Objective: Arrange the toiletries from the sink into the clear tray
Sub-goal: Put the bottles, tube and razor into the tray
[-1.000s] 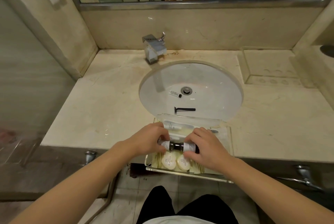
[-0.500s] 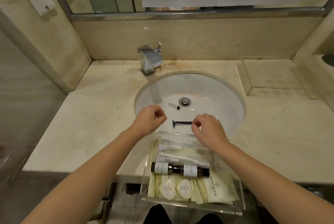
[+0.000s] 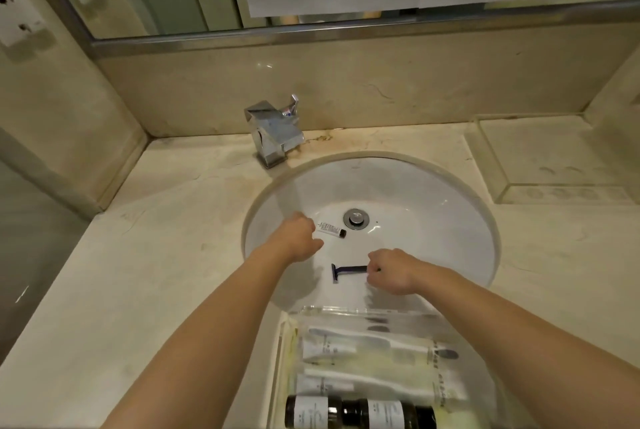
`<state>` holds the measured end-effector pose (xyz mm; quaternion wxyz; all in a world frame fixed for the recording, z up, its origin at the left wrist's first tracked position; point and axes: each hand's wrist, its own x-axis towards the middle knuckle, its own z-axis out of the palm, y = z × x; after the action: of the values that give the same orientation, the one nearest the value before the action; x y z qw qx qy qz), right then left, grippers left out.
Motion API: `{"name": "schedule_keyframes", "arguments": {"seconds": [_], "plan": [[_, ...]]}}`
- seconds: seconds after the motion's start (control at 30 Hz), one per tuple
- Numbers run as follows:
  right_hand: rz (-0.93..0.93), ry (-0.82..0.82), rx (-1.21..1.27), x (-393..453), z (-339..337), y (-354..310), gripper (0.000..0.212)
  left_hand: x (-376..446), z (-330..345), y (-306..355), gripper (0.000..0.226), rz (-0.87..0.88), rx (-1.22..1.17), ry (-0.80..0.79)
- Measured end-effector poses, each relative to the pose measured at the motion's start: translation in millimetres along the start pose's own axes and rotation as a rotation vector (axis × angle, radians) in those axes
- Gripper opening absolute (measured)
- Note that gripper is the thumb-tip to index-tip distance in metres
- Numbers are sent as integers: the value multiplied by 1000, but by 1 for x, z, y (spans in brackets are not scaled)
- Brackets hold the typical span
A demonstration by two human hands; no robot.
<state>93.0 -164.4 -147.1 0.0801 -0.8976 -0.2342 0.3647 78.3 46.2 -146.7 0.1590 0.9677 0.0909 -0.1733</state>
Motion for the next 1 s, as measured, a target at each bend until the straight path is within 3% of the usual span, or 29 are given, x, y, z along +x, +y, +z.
{"name": "schedule_keyframes", "arguments": {"seconds": [0.23,0.37,0.43,0.63,0.77,0.9,1.0], "plan": [[31,-224,-304,42,15,9,51,42,30,7,53,56,150,-151],[50,-255,-370,53,25,20,36,60,38,10,44,91,256,-270],[37,-238,-355,55,30,25,39,67,42,10,41,117,309,-314],[33,-163,-316,41,22,24,30,69,45,14,40,145,351,-301],[69,4,-102,35,10,25,11,62,47,5,36,136,308,-280],[146,241,237,27,-9,22,26,50,42,-4,21,80,233,-257],[184,318,454,20,-17,20,20,37,35,-8,7,64,190,-206]]}}
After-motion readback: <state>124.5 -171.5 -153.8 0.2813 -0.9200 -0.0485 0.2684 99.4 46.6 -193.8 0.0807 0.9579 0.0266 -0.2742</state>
